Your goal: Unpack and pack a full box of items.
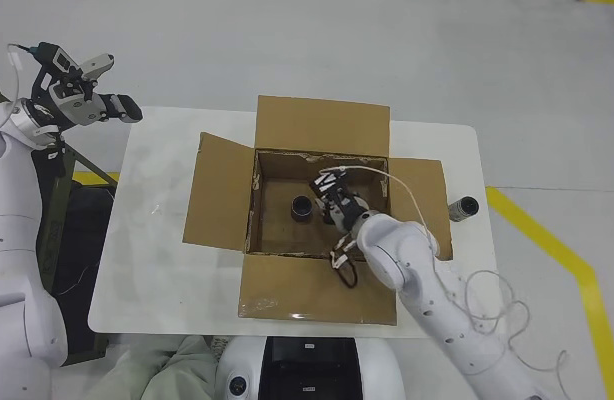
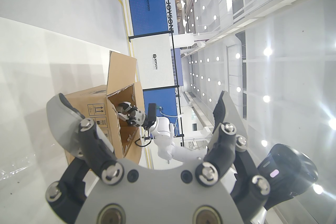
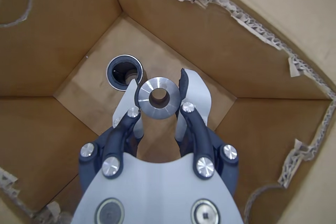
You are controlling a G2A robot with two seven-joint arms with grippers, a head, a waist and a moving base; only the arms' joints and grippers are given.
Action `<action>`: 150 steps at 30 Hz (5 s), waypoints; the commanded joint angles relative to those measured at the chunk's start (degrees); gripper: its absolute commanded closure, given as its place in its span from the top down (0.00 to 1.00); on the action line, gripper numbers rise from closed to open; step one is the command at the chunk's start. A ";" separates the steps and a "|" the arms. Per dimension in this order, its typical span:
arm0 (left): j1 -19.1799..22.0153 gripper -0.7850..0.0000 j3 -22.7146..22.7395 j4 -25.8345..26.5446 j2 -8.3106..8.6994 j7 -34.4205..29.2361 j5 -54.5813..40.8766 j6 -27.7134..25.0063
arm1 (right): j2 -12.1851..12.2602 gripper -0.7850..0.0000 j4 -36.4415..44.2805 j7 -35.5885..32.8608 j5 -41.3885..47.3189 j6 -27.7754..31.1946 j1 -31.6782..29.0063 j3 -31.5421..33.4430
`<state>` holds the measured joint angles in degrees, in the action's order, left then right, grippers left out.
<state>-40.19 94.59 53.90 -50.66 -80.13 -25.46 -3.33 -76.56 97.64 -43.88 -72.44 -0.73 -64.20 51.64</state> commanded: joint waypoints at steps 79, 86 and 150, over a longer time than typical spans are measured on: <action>0.00 1.00 0.00 0.00 0.00 0.00 0.00 0.00 | 2.35 0.78 27.72 0.74 3.60 9.87 -21.41 24.28; 0.00 1.00 0.00 0.00 0.00 0.00 0.00 0.00 | 2.97 0.78 29.03 3.18 7.82 10.44 -24.75 30.88; 0.00 1.00 0.00 0.00 0.00 0.00 0.00 0.00 | 5.10 0.84 -6.41 8.44 7.61 1.40 -17.01 41.79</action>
<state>-40.19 94.59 53.90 -50.66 -80.13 -25.46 -3.33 -71.46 91.82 -35.48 -64.78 0.74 -81.56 93.64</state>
